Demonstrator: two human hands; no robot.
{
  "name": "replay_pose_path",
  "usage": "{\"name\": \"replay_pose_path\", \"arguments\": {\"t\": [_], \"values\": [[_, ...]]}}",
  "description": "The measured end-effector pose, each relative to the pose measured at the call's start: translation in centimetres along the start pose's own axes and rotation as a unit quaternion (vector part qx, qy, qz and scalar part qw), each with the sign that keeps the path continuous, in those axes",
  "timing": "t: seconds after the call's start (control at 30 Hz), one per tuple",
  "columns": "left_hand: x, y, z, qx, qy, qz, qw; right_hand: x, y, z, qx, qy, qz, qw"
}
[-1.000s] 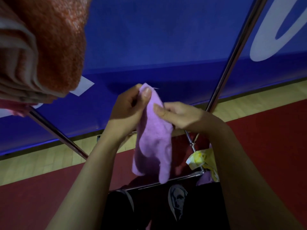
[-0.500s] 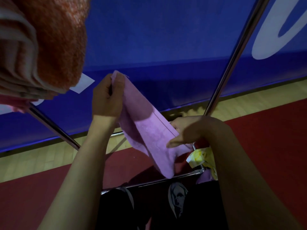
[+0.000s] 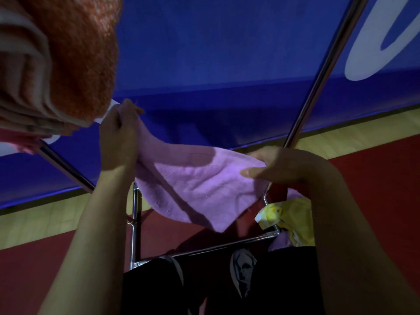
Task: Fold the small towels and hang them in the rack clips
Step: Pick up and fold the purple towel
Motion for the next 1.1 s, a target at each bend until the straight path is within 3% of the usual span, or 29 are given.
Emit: {"name": "replay_pose_path", "arguments": {"t": [0.17, 0.3, 0.4, 0.6, 0.77, 0.93, 1.1], "values": [[-3.8, 4.2, -2.6, 0.073, 0.096, 0.201, 0.972, -0.1, -1.5, 4.0, 0.086, -0.067, -0.047, 0.993], [-9.4, 8.1, -3.9, 0.089, 0.098, 0.39, 0.911, -0.4, -1.0, 7.3, 0.132, -0.108, -0.004, 0.985], [-11.4, 9.3, -3.7, 0.139, 0.097, 0.457, 0.873, -0.7, -0.4, 8.1, 0.148, -0.111, 0.032, 0.982], [-11.3, 9.4, -2.7, 0.153, 0.058, 0.457, 0.874, 0.2, -2.3, 6.2, 0.206, -0.085, -0.08, 0.972], [-10.9, 9.2, -3.0, 0.038, -0.012, 0.423, 0.905, -0.2, -2.4, 6.9, 0.314, -0.115, -0.06, 0.941], [-9.2, 8.4, -2.4, -0.061, -0.12, 0.345, 0.929, 0.1, -1.9, 6.5, 0.286, -0.107, -0.067, 0.95], [-8.7, 8.3, -2.8, -0.075, -0.103, 0.334, 0.934, 0.0, -2.7, 7.3, 0.271, -0.136, -0.097, 0.948]]}}
Point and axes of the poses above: each hand's wrist, its own x-axis towards the middle knuckle, its own y-axis out of the palm, z = x × y, the point moved 9 cm from there along x, towards the middle knuckle, and after that the axes turned 11 degrees about -z, right-handed, at the moved point
